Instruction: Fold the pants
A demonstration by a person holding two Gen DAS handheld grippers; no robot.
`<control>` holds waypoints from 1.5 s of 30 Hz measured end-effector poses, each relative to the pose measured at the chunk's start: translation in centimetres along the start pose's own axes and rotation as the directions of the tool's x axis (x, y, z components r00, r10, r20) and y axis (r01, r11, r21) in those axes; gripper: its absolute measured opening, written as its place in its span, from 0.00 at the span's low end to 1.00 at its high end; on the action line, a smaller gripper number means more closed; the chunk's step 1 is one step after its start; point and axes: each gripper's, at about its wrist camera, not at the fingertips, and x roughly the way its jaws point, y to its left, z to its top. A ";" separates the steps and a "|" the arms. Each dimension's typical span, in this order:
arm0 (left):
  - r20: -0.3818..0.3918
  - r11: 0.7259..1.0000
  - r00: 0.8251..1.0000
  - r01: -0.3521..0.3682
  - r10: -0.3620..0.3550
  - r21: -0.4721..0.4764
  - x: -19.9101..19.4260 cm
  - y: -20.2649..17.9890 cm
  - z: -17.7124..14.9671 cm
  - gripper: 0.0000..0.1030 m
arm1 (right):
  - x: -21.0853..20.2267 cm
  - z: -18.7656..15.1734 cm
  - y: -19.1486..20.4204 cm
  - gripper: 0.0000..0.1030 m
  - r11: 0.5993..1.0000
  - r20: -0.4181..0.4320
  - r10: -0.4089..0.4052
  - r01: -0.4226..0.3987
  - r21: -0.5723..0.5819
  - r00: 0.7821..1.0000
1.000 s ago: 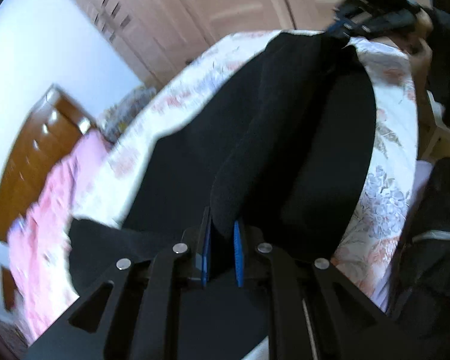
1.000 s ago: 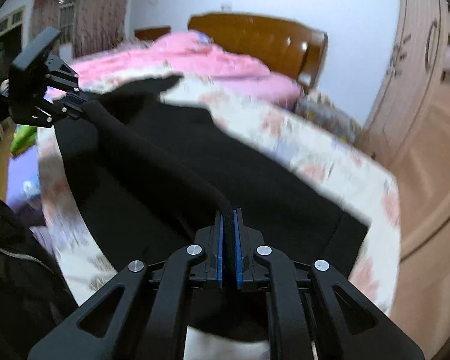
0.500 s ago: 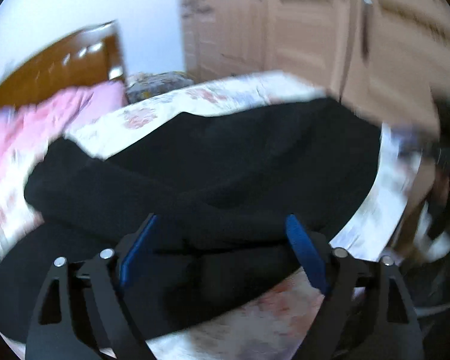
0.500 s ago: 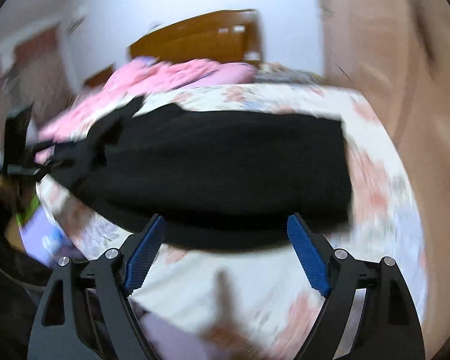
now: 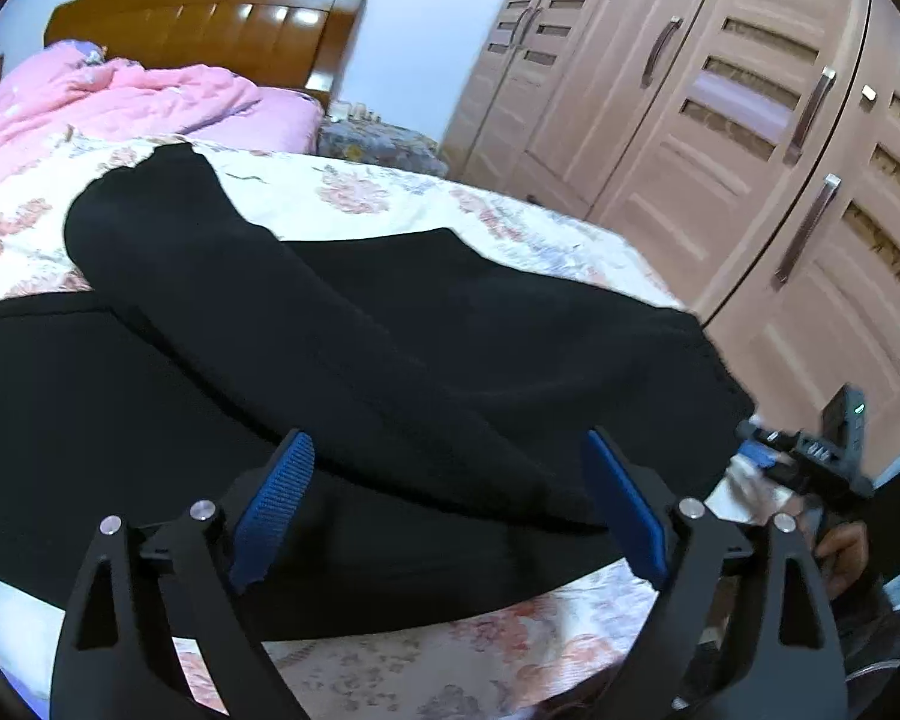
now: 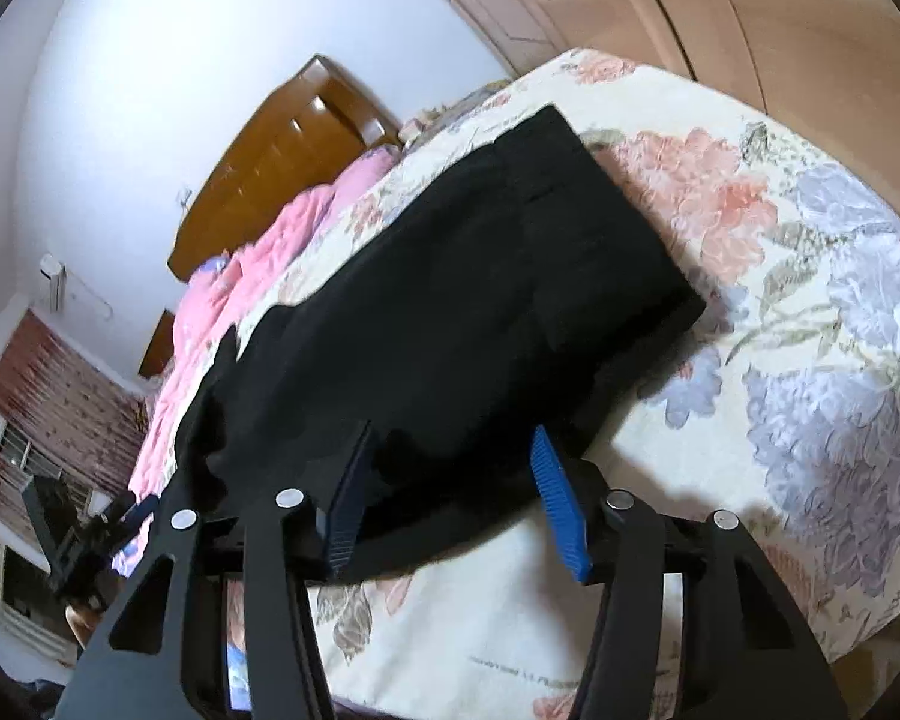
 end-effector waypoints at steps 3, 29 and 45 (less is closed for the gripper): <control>-0.024 1.000 0.999 -0.021 0.021 0.020 0.7 0.2 0.0 0.88 | 0.5 0.4 0.0 0.49 1.000 -0.002 -0.008 0.008 0.003 1.000; -0.271 0.914 0.893 -0.396 0.361 -0.089 7.2 0.1 4.4 0.10 | 1.0 0.4 -0.2 0.24 0.996 -0.028 -0.001 -0.002 -0.088 1.000; -0.140 0.911 0.970 -0.237 0.200 -0.339 1.5 3.3 -5.3 0.09 | 1.7 0.0 -0.9 0.07 0.995 -0.045 -0.049 0.045 -0.085 0.998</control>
